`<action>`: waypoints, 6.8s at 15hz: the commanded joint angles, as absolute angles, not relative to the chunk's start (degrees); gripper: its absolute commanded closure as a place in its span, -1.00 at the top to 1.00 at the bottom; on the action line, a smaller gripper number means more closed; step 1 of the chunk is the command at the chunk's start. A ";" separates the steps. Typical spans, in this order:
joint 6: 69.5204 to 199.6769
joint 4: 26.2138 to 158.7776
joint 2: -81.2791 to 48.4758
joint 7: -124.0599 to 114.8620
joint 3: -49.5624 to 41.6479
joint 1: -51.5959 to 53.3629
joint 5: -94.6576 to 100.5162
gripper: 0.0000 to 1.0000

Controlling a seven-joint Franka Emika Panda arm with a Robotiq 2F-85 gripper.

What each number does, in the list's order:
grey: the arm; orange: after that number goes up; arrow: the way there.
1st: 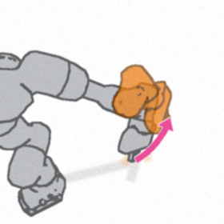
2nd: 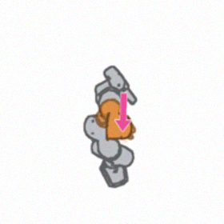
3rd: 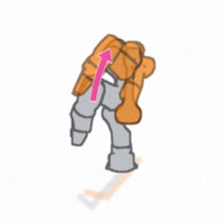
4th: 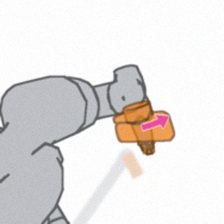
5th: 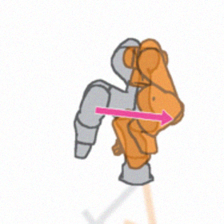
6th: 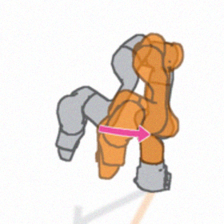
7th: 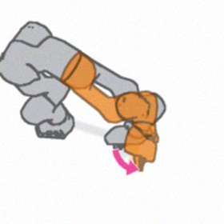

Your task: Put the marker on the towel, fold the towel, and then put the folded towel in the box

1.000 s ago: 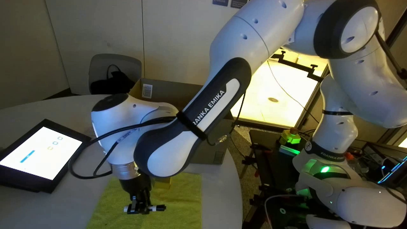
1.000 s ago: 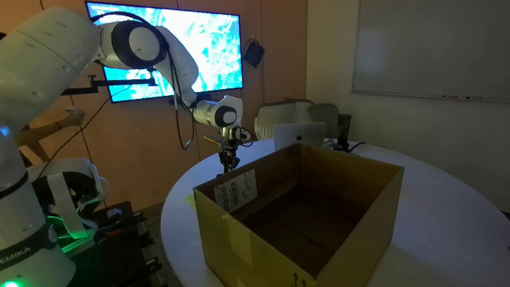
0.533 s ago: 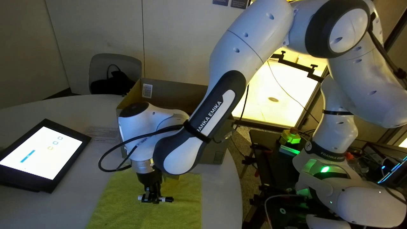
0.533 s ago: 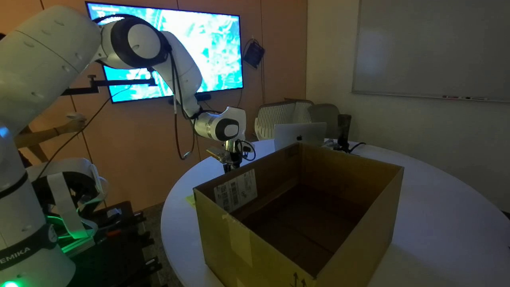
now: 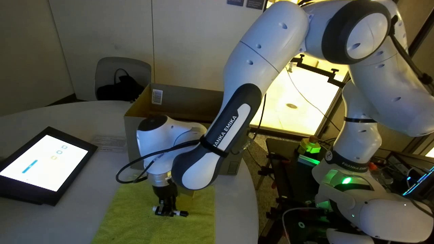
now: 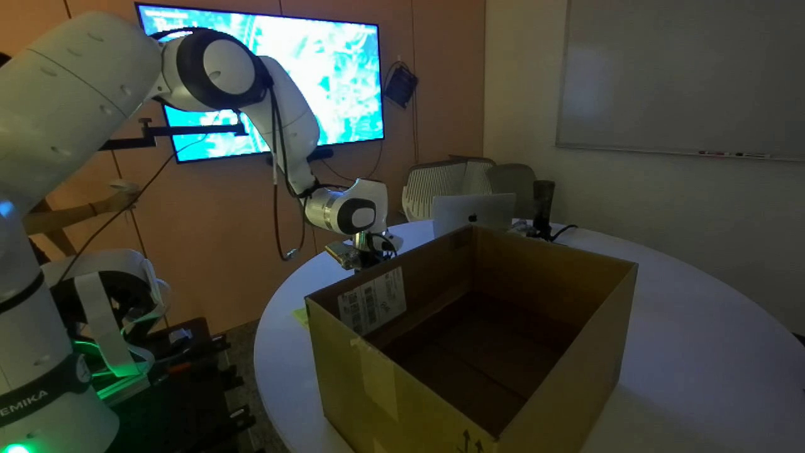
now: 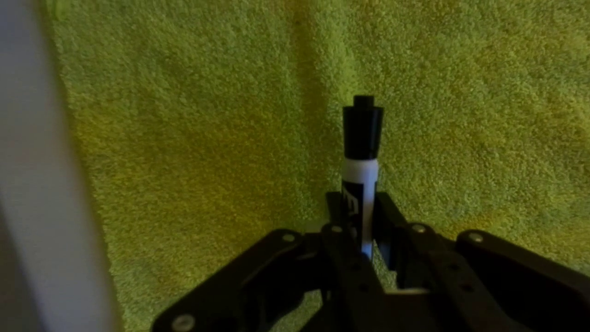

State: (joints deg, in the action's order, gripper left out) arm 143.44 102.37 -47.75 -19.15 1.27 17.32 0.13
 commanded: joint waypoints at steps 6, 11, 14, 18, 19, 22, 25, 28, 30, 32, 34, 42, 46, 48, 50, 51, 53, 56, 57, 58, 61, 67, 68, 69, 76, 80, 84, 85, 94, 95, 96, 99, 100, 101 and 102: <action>144.73 103.69 -47.50 -22.54 1.37 18.51 -0.62 -0.71; 145.30 105.07 -46.72 -23.17 1.60 19.29 -0.76 -0.15; 146.28 106.36 -45.43 -22.90 1.96 19.11 -1.27 0.29; 146.23 110.26 -41.37 -21.73 3.09 18.16 -2.45 0.94; 146.16 112.35 -39.62 -20.93 3.83 17.72 -2.95 1.00; 147.48 118.63 -35.11 -18.45 6.41 16.42 -4.44 1.00; 148.09 123.47 -32.22 -14.23 10.18 14.55 -7.20 1.00; 151.06 126.48 -31.36 -12.45 11.81 13.95 -9.03 1.00; 152.13 127.84 -31.18 -10.12 12.99 12.60 -10.42 1.00; 154.31 128.89 -31.53 -9.28 12.71 12.24 -10.41 1.00; 156.52 129.41 -32.24 -9.10 12.05 11.48 -10.31 1.00; 162.24 129.17 -35.72 -11.52 7.26 8.33 -10.12 1.00; 164.96 127.80 -39.14 -13.76 4.81 7.78 -10.42 1.00; 165.65 127.30 -40.31 -14.68 4.07 7.50 -10.90 1.00; 165.97 126.64 -41.66 -15.61 3.59 7.34 -11.45 1.00; 166.09 126.27 -42.30 -16.02 3.49 7.21 -11.73 1.00; 165.73 125.88 -42.74 -16.73 3.38 7.08 -12.12 1.00; 165.53 125.41 -43.28 -17.89 3.27 7.24 -12.48 1.00; 165.34 125.41 -43.21 -18.07 3.47 7.07 -12.65 1.00; 165.27 125.44 -43.16 -18.29 3.46 7.09 -12.79 1.00; 165.14 125.48 -43.12 -18.62 3.40 7.27 -13.06 1.00; 164.96 125.83 -42.84 -19.12 2.93 7.93 -12.70 0.05; 164.91 125.90 -42.73 -19.11 2.94 7.99 -12.66 -0.10; 164.84 125.98 -42.59 -18.98 3.10 7.86 -12.70 -0.29; 160.01 126.14 -40.79 -13.84 9.72 1.58 -14.42 -0.97; 150.32 124.61 -40.17 -2.54 18.69 -8.11 -19.12 -0.90; 141.31 122.82 -38.81 6.43 21.61 -12.51 -24.54 -0.89; 139.57 122.37 -38.40 7.86 21.53 -12.61 -25.63 -0.89; 148.75 121.87 -39.76 4.21 17.02 2.79 -22.85 -0.89; 151.10 121.88 -40.19 2.31 15.84 5.80 -20.91 -0.90; 153.29 121.73 -40.88 0.27 14.61 8.67 -18.87 -0.90; 159.00 121.37 -41.87 -7.61 9.84 17.91 -12.17 -0.90; 160.91 121.07 -42.86 -10.89 6.90 21.95 -9.21 -0.90; 160.96 121.03 -42.77 -13.29 5.16 24.45 -7.27 -0.90; 161.84 120.89 -43.33 -16.17 2.62 27.63 -5.08 -0.90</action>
State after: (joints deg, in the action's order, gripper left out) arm 159.13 121.83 -42.21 -9.02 8.88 19.73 -10.63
